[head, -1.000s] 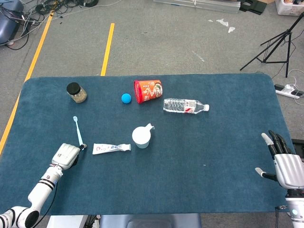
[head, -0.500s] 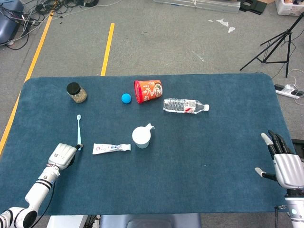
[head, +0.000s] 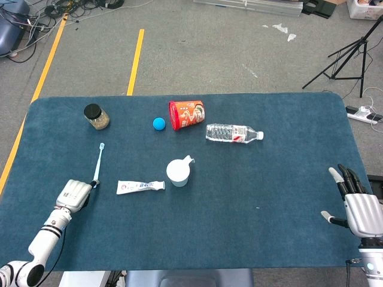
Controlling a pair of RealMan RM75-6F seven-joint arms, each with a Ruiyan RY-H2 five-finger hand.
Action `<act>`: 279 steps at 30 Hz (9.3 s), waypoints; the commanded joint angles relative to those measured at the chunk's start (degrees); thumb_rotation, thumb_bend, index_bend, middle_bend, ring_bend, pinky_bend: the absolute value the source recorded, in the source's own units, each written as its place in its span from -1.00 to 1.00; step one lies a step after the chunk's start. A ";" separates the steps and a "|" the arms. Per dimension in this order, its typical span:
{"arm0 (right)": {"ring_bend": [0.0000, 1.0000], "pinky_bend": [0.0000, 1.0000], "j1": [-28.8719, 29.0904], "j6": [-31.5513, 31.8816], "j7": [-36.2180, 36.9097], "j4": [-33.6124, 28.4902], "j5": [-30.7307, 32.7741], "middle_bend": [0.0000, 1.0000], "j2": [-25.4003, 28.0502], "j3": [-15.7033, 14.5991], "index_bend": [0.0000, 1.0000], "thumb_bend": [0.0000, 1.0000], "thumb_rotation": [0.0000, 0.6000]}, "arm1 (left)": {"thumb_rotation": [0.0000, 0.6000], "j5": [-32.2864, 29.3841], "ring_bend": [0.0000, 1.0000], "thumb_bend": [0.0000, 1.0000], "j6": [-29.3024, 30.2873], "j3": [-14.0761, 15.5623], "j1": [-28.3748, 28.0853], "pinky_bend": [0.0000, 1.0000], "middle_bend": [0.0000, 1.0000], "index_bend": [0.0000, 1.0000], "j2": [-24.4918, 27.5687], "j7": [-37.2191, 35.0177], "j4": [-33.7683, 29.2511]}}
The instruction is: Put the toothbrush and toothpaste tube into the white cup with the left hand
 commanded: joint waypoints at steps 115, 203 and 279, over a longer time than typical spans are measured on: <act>-1.00 -0.27 -0.40 0.48 1.92 -0.25 0.36 -1.00 1.06 0.39 -1.00 -1.00 1.00 | 1.00 -27.71 -1.00 -0.59 5.40 -16.47 -2.97 -0.94 -1.00 0.07 -18.00 0.74 17.81; -1.00 -0.27 -0.56 0.63 2.42 -0.32 0.48 -1.00 1.35 0.53 -1.00 -1.00 1.00 | 1.00 -29.91 -1.00 -0.29 2.83 -18.00 -3.77 -0.94 -1.00 0.08 -19.64 3.43 21.87; -1.00 -0.27 -1.49 2.56 3.73 -0.66 -0.85 -1.00 2.00 0.45 -1.00 -1.00 1.00 | 1.00 -5.21 -1.00 -0.10 29.55 -12.33 1.91 -0.94 -0.98 0.22 6.98 16.73 -27.95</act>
